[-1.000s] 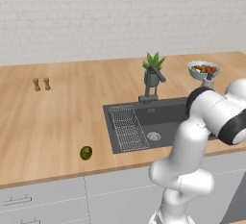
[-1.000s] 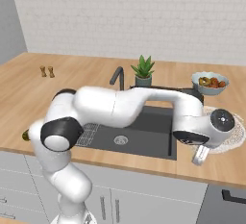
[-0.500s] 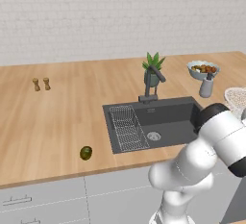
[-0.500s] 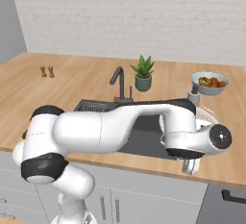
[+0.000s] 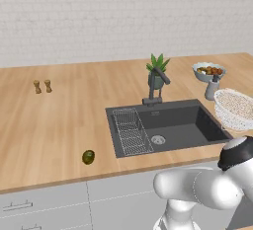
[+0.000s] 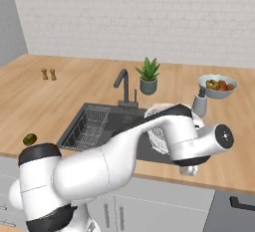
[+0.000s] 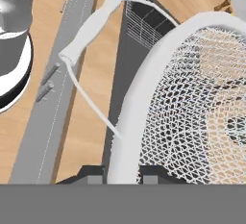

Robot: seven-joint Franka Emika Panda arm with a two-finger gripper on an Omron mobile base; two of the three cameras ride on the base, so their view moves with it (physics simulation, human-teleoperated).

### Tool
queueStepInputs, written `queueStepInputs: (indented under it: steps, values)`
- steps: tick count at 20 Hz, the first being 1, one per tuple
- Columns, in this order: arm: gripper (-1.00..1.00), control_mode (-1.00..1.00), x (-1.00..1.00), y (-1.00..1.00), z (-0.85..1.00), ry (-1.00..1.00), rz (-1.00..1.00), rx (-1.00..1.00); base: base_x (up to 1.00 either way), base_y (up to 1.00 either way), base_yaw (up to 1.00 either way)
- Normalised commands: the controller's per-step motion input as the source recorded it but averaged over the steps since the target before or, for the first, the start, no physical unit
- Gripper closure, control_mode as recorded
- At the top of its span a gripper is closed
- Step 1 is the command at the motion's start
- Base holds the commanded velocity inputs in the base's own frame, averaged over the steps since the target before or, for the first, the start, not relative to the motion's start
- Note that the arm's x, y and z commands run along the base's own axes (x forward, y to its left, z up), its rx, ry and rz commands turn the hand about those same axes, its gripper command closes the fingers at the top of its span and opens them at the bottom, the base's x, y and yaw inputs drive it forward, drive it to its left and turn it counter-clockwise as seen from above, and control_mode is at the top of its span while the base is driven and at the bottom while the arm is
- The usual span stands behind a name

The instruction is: Put the colander in the sink, put the kiwi in the colander, and turn on the sink faucet and pour water over the colander.

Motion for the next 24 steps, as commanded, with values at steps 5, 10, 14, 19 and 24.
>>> queueStepInputs:
  steps: [5, 10, 14, 19, 24]
  values:
    - [1.0, -1.0, 0.55, 0.34, 0.0, -0.06, 0.11, 0.0, 0.0, 0.0, 0.0]
    - [1.0, -1.0, 0.69, 0.2, -0.01, 0.16, 0.19, 0.0, 0.0, 0.0, 0.0]
    - [1.0, -1.0, 0.5, 0.28, 0.0, 0.26, 0.22, 0.0, 0.0, 0.0, 0.0]
    - [1.0, -1.0, 0.33, 0.24, -0.16, 0.01, 0.15, 0.0, 0.0, 0.0, 0.0]
    - [1.0, -1.0, 0.25, 0.17, -0.23, 0.0, 0.07, 0.0, 0.0, 0.0, 0.0]
